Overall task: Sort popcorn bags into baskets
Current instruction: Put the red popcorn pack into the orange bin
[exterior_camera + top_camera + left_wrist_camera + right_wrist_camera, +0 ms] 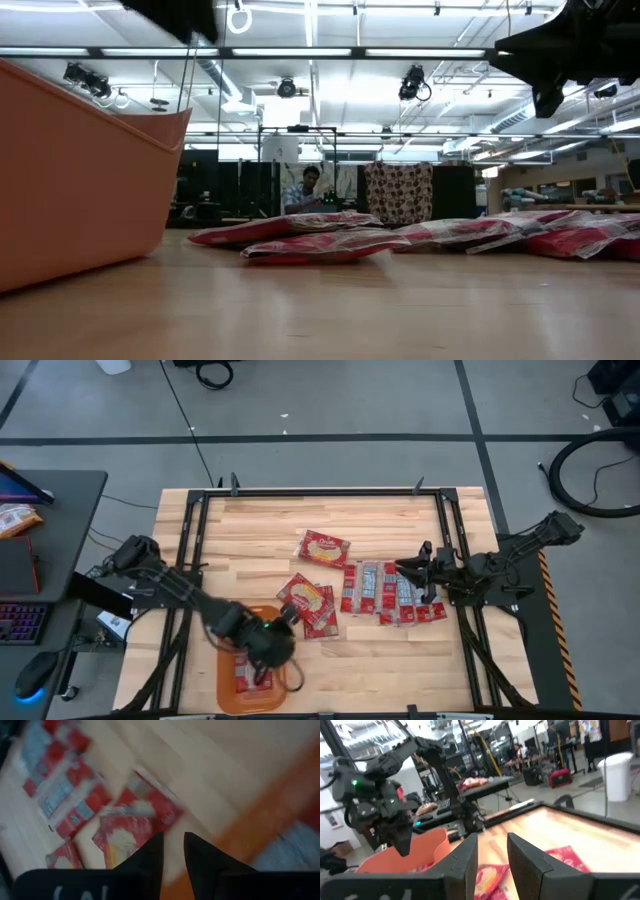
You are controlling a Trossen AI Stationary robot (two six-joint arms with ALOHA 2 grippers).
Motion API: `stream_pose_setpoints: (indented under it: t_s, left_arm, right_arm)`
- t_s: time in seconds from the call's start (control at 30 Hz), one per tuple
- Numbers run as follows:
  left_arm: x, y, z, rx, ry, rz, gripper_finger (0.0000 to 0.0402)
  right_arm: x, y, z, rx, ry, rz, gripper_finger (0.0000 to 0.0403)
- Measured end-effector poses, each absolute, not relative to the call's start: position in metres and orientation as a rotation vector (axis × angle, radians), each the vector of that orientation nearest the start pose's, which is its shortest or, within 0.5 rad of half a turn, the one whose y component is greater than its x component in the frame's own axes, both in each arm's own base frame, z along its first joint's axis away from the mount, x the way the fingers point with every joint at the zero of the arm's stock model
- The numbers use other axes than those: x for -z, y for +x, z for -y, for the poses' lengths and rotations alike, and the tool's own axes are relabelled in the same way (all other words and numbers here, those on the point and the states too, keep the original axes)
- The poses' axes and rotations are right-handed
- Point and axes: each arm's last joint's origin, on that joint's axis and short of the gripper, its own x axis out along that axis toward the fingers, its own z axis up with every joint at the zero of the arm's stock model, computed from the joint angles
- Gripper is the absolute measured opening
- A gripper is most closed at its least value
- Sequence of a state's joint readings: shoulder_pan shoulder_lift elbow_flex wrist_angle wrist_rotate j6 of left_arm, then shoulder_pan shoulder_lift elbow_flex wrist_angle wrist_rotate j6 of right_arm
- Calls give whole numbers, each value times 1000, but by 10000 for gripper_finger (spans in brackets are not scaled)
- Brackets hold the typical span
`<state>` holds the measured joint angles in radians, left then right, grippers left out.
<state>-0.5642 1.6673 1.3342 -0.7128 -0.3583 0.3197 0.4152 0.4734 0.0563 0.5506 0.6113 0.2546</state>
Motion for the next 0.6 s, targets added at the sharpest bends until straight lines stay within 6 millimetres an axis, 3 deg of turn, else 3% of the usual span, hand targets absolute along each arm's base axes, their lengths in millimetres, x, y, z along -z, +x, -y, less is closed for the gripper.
stream_pose_setpoints:
  t_s: [0.3,0.6]
  left_arm:
    - [-225,355,127,273,492,-1007,80]
    - [-209,381,115,222,480,-1254,80]
  right_arm:
    - [-185,132,-41,153,341,109,110]
    - [-181,141,-45,165,309,109,110]
